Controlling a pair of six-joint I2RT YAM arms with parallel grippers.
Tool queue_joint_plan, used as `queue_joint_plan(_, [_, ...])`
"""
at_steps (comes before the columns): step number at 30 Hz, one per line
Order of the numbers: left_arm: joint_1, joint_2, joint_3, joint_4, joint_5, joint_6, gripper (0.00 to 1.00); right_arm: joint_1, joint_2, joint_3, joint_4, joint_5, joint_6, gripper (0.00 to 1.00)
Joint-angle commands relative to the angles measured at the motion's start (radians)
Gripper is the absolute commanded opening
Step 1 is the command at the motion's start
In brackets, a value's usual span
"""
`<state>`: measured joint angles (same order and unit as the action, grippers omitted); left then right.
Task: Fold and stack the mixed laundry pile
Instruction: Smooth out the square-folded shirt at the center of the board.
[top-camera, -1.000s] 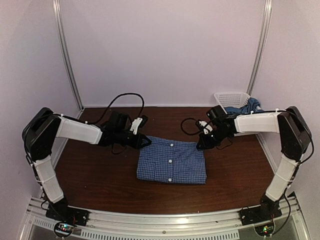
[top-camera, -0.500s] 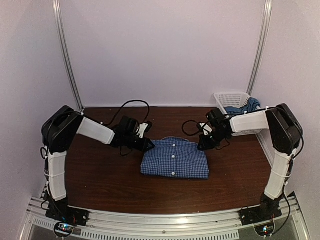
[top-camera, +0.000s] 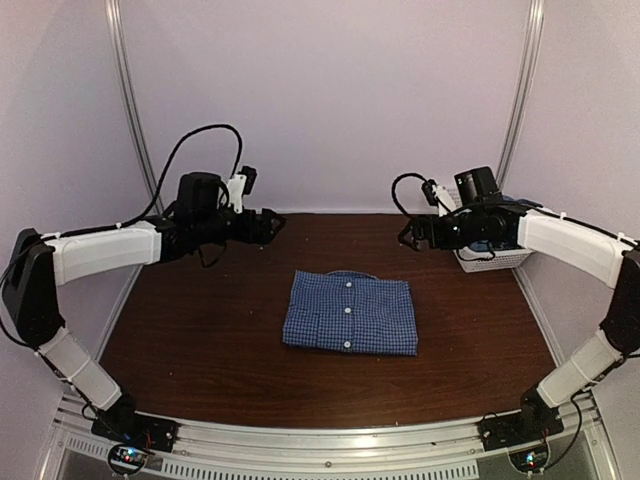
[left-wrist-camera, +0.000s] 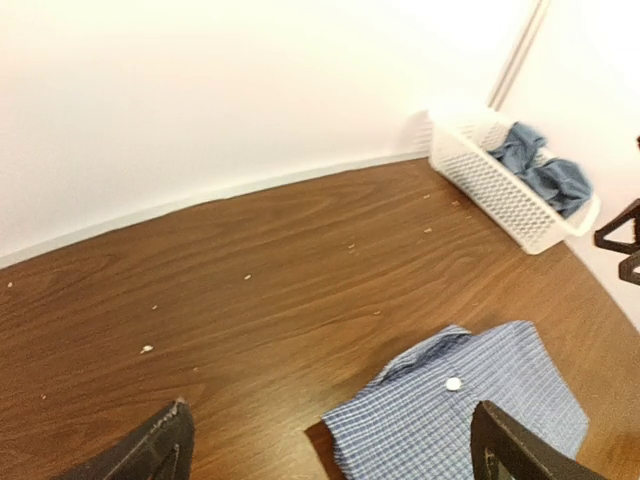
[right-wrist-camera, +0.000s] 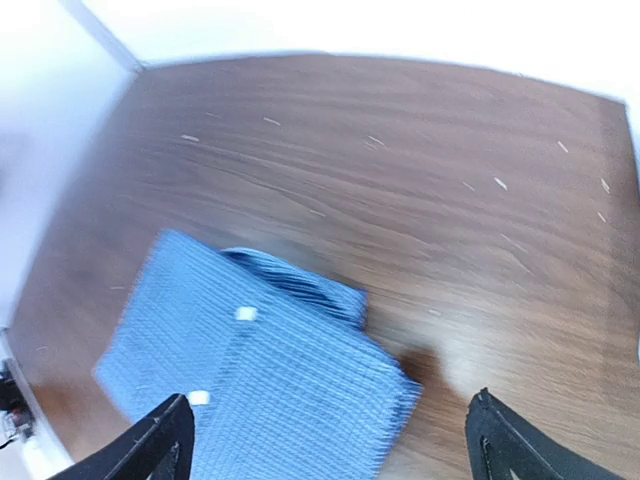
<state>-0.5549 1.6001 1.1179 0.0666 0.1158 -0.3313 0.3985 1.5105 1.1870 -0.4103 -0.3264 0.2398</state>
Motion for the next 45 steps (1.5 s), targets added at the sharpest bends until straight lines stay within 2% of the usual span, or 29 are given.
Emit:
queue_joint_plan(1, [0.005, -0.028, -0.056, -0.006, 0.293, -0.004, 0.98, 0.042, -0.071, -0.085, 0.060, -0.256, 0.061, 0.96])
queue_joint_plan(3, [-0.038, -0.047, -0.129, 0.078, 0.403, -0.035, 0.98, 0.075, -0.086, -0.133, 0.120, -0.333, 0.114, 0.96])
queue_joint_plan(7, [-0.183, 0.016, -0.159, 0.098, 0.480, -0.038, 0.98, 0.150, -0.068, -0.238, 0.291, -0.424, 0.237, 0.96])
queue_joint_plan(11, [-0.256, 0.134, -0.180, 0.237, 0.525, -0.118, 0.98, 0.216, 0.019, -0.292, 0.423, -0.456, 0.324, 0.95])
queue_joint_plan(15, [-0.265, 0.258, -0.195, 0.360, 0.520, -0.203, 0.98, 0.226, 0.124, -0.337, 0.579, -0.488, 0.401, 0.95])
queue_joint_plan(21, [-0.256, 0.402, -0.268, 0.428, 0.450, -0.258, 0.98, 0.180, 0.269, -0.424, 0.650, -0.485, 0.382, 0.93])
queue_joint_plan(25, [-0.247, 0.373, -0.402, 0.503, 0.398, -0.303, 0.98, 0.140, 0.268, -0.525, 0.668, -0.476, 0.372, 0.92])
queue_joint_plan(28, [-0.222, 0.305, -0.460, 0.494, 0.383, -0.308, 0.98, 0.117, 0.203, -0.553, 0.609, -0.467, 0.331, 0.92])
queue_joint_plan(31, [-0.235, 0.200, -0.412, 0.362, 0.355, -0.224, 0.98, 0.114, 0.128, -0.501, 0.541, -0.469, 0.298, 0.92])
queue_joint_plan(35, [-0.247, 0.128, -0.251, 0.207, 0.331, -0.117, 0.98, 0.106, 0.096, -0.361, 0.538, -0.498, 0.318, 0.93])
queue_joint_plan(40, [-0.216, 0.242, -0.020, 0.177, 0.374, -0.099, 0.98, 0.102, 0.210, -0.214, 0.632, -0.564, 0.389, 0.93])
queue_joint_plan(45, [-0.164, 0.391, 0.099, 0.237, 0.409, -0.139, 0.98, 0.073, 0.334, -0.124, 0.663, -0.595, 0.403, 0.92])
